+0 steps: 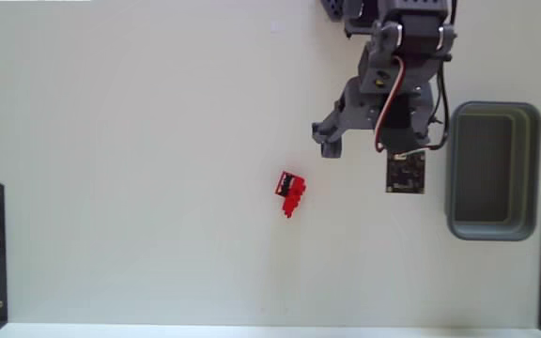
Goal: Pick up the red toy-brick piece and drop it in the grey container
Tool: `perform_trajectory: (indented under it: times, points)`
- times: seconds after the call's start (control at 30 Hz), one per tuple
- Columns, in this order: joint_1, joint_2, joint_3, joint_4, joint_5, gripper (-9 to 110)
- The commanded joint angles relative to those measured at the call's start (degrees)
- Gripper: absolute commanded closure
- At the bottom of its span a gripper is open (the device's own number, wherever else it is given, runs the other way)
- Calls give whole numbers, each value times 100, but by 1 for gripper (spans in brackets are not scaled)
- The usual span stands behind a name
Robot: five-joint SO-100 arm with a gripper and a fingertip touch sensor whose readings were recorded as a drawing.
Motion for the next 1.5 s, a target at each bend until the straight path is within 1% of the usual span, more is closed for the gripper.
perform_trajectory:
  times: [0.0,1.03,1.47]
  points:
    - [44,193,30,110,26,-9]
    - [59,193,30,110,26,-9]
    - [889,193,30,110,26,-9]
